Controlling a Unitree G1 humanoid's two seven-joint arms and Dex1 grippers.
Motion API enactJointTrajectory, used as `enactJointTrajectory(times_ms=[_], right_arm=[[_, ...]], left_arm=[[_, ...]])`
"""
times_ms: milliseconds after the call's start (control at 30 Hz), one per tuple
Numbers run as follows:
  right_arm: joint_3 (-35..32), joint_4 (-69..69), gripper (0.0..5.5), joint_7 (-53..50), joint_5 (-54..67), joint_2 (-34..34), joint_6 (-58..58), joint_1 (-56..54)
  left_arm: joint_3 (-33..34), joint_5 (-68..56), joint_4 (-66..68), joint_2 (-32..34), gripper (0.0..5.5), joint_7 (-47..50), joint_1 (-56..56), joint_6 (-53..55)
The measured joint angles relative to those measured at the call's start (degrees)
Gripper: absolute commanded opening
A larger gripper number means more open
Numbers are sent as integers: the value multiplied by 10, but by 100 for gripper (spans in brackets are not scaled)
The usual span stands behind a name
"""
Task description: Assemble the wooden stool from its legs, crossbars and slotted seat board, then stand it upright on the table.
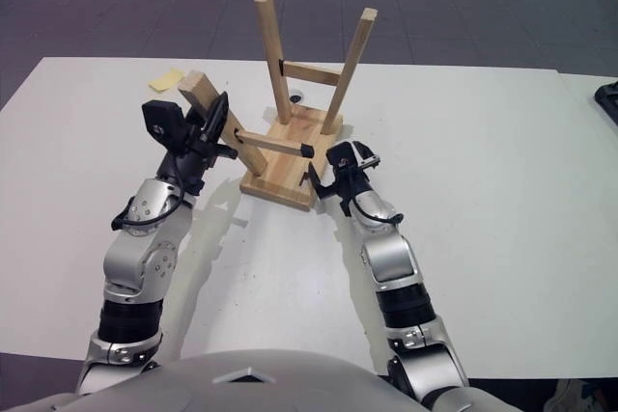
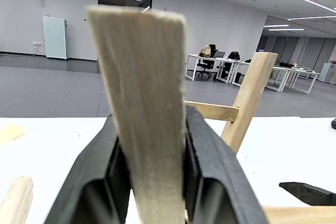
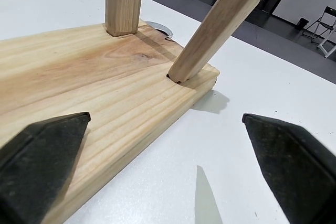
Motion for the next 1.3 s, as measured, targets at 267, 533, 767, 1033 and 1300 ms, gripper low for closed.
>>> enactJointTrajectory(times_ms=[267, 533, 767, 1033, 1300], right_arm=[[-2, 34, 540, 0, 0, -4, -1, -25], [-9, 52, 540, 2, 0, -12, -17, -45], [-12, 64, 540, 3, 1, -12, -27, -50], [-13, 72, 540, 4, 0, -13, -26, -50], [-13, 74, 540, 6, 1, -13, -27, -50]], left_arm=[[7, -2, 52, -27, 103, -12, -39, -11], [27, -15, 54, -81, 103, -16, -50, -14], [36, -31, 55, -108, 193, -14, -53, 2], [42, -33, 53, -110, 318, -11, -70, 11], [100, -81, -21, -103, 458, 9, -143, 34]])
